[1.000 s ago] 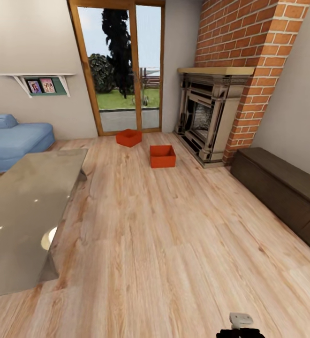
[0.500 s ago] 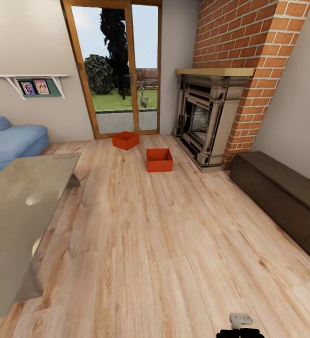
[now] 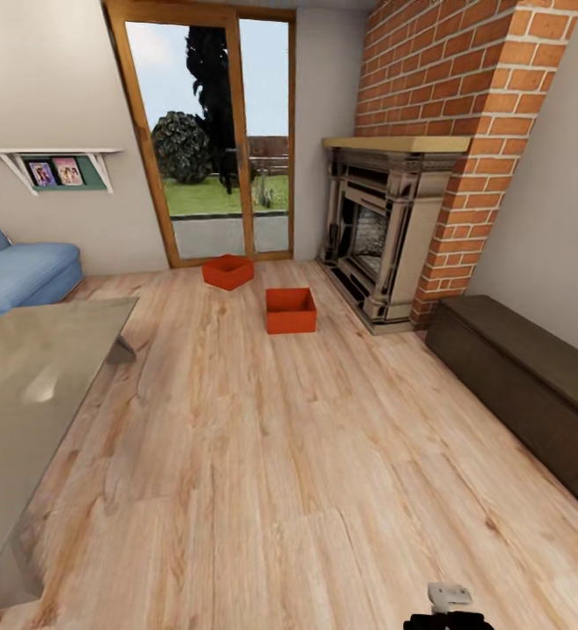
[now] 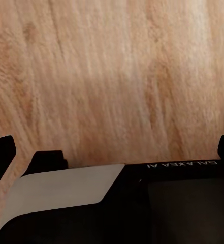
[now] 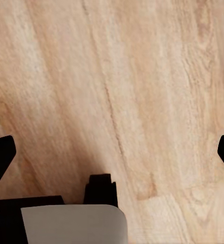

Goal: Move the two storage containers from the living room to the garage. In the garage, place one container on the floor and stack the other container on top of it (either order is fine).

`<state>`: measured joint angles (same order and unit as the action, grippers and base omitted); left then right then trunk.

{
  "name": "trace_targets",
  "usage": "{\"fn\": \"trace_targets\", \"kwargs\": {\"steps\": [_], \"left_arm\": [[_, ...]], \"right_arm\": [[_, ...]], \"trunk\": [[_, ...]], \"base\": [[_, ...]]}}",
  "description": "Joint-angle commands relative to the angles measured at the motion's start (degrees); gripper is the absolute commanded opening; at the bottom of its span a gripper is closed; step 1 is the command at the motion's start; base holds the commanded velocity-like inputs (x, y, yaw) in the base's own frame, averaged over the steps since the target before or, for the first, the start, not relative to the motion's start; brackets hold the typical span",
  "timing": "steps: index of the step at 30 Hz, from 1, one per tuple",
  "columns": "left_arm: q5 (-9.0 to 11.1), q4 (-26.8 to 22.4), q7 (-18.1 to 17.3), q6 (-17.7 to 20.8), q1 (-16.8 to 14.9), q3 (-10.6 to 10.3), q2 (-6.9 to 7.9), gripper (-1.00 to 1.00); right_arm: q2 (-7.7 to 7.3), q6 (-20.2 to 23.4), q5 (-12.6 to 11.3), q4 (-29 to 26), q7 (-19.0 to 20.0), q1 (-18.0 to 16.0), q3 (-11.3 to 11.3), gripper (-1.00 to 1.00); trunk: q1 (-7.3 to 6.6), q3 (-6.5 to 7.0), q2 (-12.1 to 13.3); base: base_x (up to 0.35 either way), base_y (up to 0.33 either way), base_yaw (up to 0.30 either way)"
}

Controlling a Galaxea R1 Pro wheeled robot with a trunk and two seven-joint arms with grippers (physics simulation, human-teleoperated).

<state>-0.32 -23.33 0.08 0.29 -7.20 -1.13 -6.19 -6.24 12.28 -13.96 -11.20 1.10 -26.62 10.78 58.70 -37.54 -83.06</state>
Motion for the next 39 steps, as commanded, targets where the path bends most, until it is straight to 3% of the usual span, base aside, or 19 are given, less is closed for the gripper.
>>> {"fn": "trace_targets", "kwargs": {"steps": [1,23,39], "left_arm": [[0.0,0.0,0.0,0.0,0.0,-0.1,0.01,1.00],[0.0,0.0,0.0,0.0,0.0,-0.1,0.03,1.00],[0.0,0.0,0.0,0.0,0.0,-0.1,0.02,1.00]], "right_arm": [[-0.04,0.3,-0.5,-0.1,0.0,0.0,0.5,1.00],[-0.04,0.3,-0.5,-0.1,0.0,0.0,0.5,1.00],[-0.07,0.3,-0.5,-0.1,0.0,0.0,0.5,1.00]], "trunk": [[0.03,0.04,0.0],[0.03,0.54,0.0],[0.03,0.54,0.0]], "base": [[0.290,-0.164,0.000],[0.291,-0.164,0.000],[0.319,-0.073,0.000]]}}
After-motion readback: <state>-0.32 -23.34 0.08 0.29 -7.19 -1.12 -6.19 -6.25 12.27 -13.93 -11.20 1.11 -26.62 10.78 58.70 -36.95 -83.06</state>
